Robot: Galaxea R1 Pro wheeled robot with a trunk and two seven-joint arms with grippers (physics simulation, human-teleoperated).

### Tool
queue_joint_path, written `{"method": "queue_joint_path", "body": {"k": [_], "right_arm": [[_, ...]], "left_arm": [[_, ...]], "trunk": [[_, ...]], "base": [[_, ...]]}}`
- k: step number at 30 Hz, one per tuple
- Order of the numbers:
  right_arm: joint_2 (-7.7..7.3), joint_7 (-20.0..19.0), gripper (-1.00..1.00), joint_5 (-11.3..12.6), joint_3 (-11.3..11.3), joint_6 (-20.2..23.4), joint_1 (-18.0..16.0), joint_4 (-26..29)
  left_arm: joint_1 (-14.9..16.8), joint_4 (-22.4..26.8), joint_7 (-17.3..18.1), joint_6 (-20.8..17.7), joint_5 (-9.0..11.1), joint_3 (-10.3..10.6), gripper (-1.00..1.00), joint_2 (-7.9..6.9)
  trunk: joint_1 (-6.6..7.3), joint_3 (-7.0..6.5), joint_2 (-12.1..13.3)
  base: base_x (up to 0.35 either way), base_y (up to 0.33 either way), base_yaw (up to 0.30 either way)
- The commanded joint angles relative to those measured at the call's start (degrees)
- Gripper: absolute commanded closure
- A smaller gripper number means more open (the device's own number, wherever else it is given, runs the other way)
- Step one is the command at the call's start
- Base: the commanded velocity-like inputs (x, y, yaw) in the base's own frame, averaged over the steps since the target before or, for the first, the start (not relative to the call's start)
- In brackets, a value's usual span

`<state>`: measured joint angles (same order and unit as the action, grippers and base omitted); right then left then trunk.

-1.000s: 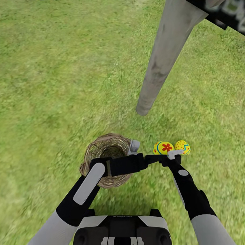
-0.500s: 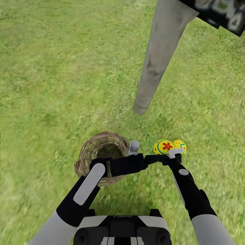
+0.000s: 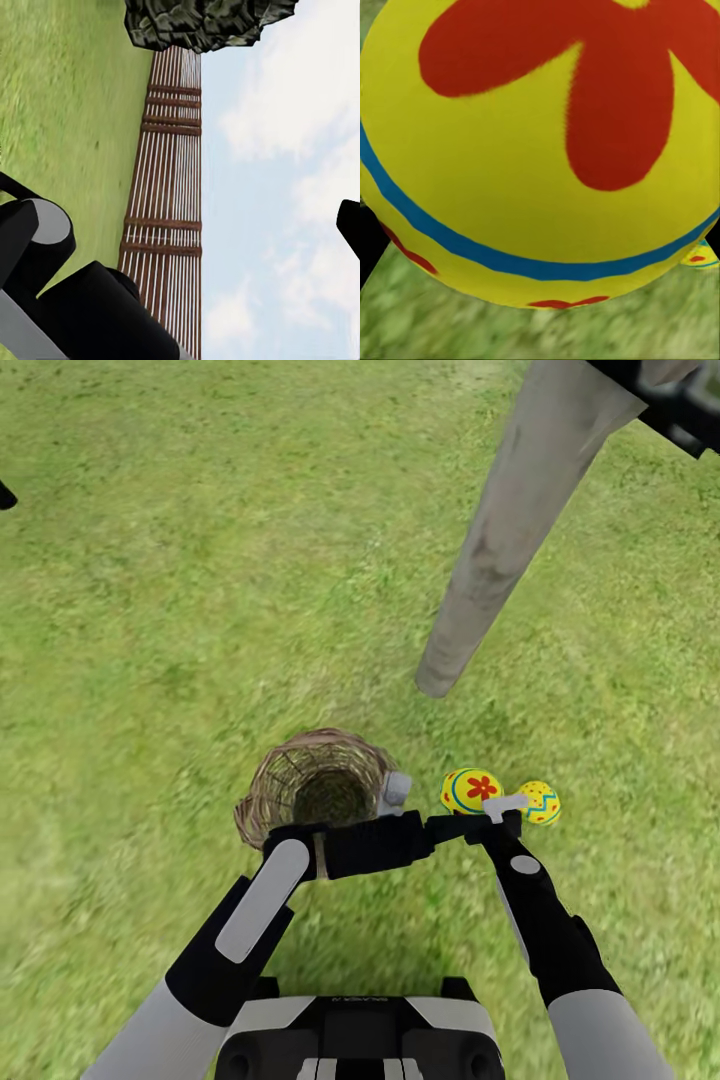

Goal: Take the three Easter eggs out of the wicker basket on the lawn in the garden, then place them on the lawn next to a single tree (choose any tree) so that all three eggs are next to the same tree and none are left in the basket.

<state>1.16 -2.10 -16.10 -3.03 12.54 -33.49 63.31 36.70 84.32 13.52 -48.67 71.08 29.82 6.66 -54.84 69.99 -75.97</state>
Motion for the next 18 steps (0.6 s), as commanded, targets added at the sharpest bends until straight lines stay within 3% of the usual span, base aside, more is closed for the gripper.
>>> {"method": "queue_joint_path", "body": {"k": [1,8,13,16,18], "right_arm": [[0.11,-0.2,1.00,-0.5,-0.1,0.3,0.0,0.1],[0.16,-0.2,1.00,-0.5,-0.1,0.3,0.0,-0.1],[0.08,4.7,1.00,0.0,-0.1,0.2,0.0,-0.9],[0.08,5.1,1.00,0.0,0.0,0.2,-0.2,-4.7],[0.11,5.2,1.00,0.1,0.0,-0.4,-2.3,-11.1]], "left_arm": [[0.0,-0.1,0.2,-0.2,-0.1,0.0,-1.00,0.02],[0.0,-0.1,0.3,-0.2,0.1,-0.1,-1.00,0.02],[0.0,0.0,0.3,-0.2,0.1,0.0,-1.00,0.02],[0.0,0.0,0.3,-0.2,0.1,0.0,-1.00,0.02],[0.0,0.1,0.3,-0.3,0.1,0.2,-1.00,0.10]], "trunk": [[0.00,-0.01,0.0],[0.00,-0.24,0.0],[0.00,-0.26,0.0],[0.00,-0.26,0.0],[0.00,-0.26,0.0]], "base": [[-0.001,-0.029,0.268],[0.107,-0.076,0.243],[0.009,-0.005,0.022],[0.000,0.000,0.001],[0.000,0.000,0.000]]}}
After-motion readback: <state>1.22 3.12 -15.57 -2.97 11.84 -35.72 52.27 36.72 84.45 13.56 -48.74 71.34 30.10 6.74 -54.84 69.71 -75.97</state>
